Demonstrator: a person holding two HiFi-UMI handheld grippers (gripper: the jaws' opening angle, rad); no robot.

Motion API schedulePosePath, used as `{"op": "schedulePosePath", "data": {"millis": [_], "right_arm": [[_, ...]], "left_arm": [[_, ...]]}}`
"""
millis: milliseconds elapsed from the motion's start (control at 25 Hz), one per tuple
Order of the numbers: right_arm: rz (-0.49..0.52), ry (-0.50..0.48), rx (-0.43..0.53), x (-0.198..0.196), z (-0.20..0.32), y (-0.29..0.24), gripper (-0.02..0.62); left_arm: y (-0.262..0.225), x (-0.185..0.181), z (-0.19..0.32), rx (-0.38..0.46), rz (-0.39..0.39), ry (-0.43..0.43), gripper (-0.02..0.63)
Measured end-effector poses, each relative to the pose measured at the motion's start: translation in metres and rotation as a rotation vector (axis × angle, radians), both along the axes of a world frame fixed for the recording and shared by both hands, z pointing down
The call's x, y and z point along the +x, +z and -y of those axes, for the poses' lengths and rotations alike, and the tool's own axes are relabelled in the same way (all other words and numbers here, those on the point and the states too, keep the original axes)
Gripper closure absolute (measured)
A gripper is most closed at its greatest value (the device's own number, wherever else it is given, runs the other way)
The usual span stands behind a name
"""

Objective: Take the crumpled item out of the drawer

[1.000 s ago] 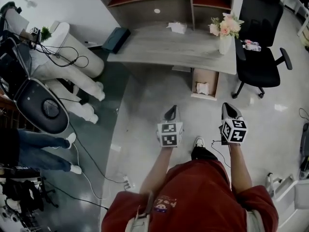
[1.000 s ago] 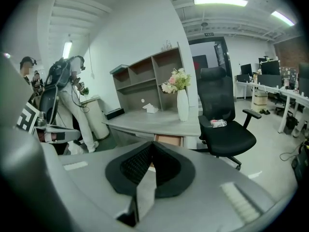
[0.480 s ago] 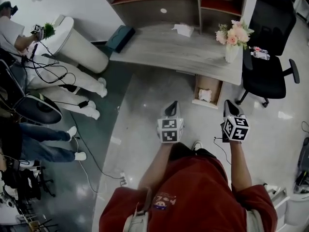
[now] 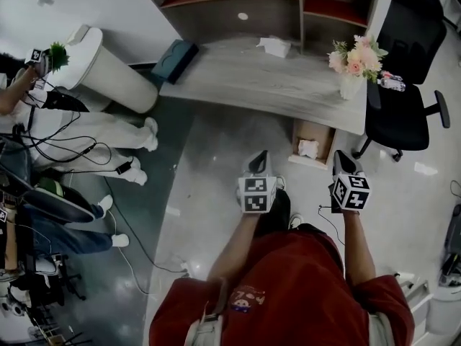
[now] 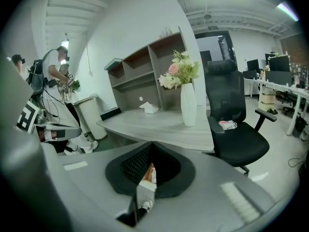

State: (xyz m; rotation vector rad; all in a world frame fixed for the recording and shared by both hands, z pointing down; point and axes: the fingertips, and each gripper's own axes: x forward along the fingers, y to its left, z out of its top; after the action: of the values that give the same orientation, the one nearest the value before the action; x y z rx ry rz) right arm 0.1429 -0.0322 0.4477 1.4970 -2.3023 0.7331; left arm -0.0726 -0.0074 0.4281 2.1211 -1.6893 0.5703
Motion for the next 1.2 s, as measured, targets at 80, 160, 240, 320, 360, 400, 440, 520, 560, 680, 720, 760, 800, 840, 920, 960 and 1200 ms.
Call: {"op": "schedulePosePath", "data": {"millis": [80,160,240,320,360,400,440,520,560,680,720,760,800,840,920,960,1200], "right_arm": [[-0.008,0.001,-0.01,-0.007,0.012,0.003,0.595],[-0.013,0.002,-0.023,-0.012,0.023,0.007,0.595],[-0.021,0.006,-0.038,-0.016,0.033,0.013,0.595],[-0.032,0.01,-0.054,-0.018,0.042,0.022,0.595],[-0.036,0.012,-0.063,-0.019,0.046,0.027,0.594],[-0.039,0.014,-0.071,-0.021,0.05,0.033,0.594],[-0.042,0.016,-0.08,-0.022,0.054,0.039,0.594],[-0.051,0.019,-0.101,-0.023,0.059,0.051,0.594],[-0.055,0.019,-0.112,-0.024,0.061,0.057,0.594],[-0.068,0.015,-0.141,-0.029,0.068,0.074,0.594],[-0.073,0.012,-0.149,-0.032,0.071,0.08,0.594],[-0.076,0.008,-0.157,-0.034,0.073,0.087,0.594],[-0.079,0.004,-0.165,-0.038,0.076,0.093,0.594],[-0.082,0.001,-0.172,-0.041,0.079,0.099,0.594],[-0.09,-0.008,-0.184,-0.048,0.084,0.112,0.594],[-0.093,-0.013,-0.188,-0.052,0.086,0.119,0.594],[-0.104,-0.044,-0.231,-0.072,0.098,0.157,0.587]], "left_arm": [[0.003,-0.005,0.014,-0.009,-0.004,0.006,0.609],[0.006,-0.009,0.027,-0.02,-0.006,0.011,0.609],[0.014,-0.012,0.039,-0.038,-0.011,0.018,0.609],[0.026,-0.013,0.049,-0.059,-0.019,0.029,0.609],[0.03,-0.012,0.054,-0.066,-0.023,0.037,0.609],[0.034,-0.011,0.059,-0.07,-0.027,0.046,0.609],[0.039,-0.01,0.063,-0.076,-0.029,0.054,0.609],[0.054,-0.009,0.07,-0.095,-0.032,0.067,0.609],[0.06,-0.008,0.074,-0.106,-0.032,0.075,0.609],[0.07,-0.005,0.085,-0.122,-0.036,0.097,0.609],[0.075,-0.006,0.089,-0.126,-0.037,0.102,0.609],[0.08,-0.006,0.092,-0.131,-0.038,0.107,0.609],[0.085,-0.006,0.096,-0.136,-0.038,0.112,0.609],[0.091,-0.007,0.099,-0.141,-0.037,0.118,0.609],[0.103,-0.009,0.105,-0.148,-0.035,0.125,0.609],[0.109,-0.01,0.109,-0.151,-0.035,0.127,0.609],[0.138,-0.015,0.124,-0.167,-0.043,0.143,0.609]]}}
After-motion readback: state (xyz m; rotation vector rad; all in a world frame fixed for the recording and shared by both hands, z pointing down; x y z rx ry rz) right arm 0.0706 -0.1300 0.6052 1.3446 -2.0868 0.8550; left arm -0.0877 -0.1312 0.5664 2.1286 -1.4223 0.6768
